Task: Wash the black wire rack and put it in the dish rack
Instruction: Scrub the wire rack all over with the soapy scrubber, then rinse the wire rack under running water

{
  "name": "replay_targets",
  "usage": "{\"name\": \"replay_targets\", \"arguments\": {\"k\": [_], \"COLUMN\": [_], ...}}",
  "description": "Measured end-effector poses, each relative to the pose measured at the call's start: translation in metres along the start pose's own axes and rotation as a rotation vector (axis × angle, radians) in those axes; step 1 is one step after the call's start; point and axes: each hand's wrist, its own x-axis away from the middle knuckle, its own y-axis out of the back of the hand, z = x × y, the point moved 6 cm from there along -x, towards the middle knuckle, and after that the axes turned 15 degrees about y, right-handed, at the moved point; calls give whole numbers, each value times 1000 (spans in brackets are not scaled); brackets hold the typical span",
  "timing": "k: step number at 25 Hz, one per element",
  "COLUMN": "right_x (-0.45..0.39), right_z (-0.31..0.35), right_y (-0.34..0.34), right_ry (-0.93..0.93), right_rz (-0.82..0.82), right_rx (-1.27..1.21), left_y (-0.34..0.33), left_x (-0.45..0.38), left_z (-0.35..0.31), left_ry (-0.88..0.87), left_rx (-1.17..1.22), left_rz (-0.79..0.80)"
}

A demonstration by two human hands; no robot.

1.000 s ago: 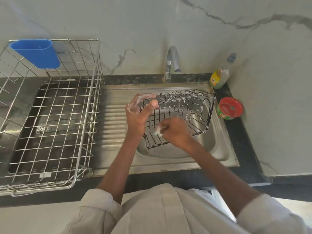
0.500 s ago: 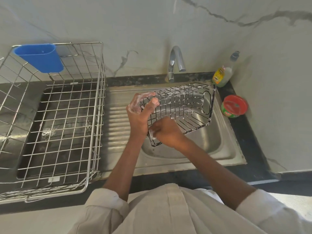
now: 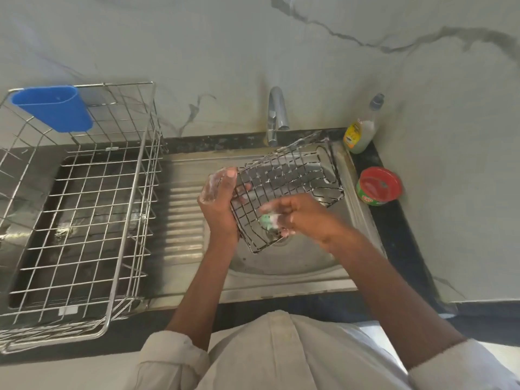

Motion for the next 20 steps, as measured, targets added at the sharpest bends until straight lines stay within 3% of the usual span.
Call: {"name": "replay_targets", "arguments": {"k": [5, 9, 10, 12, 13, 15, 17, 20], "right_x": [-3, 5, 7, 9, 8, 3, -7, -27], "right_z": [-47, -67, -71, -85, -91, -102, -104, -107], "right_y": [37, 94, 121, 182, 205, 240, 263, 271], "right_ry": [-166, -102, -42, 53, 54, -27, -72, -156], "right_rz": [-228, -418, -523, -744, -797, -858, -858, -634], "right_rx": [-579, -728, -607, -82, 174, 451, 583, 749], "left_y": [-19, -30, -33, -38, -41, -46, -46, -42], "left_x": [11, 9, 7, 7, 8, 8, 6, 2], "left_z": [41, 61, 66, 73, 75, 79, 81, 84], "left_ry": [202, 169, 168, 163, 173, 193, 192, 192], "left_rx": [18, -5, -14, -25, -27, -82, -151, -223], "left_rz": [-158, -203, -219, -254, -272, -316, -353, -398]}}
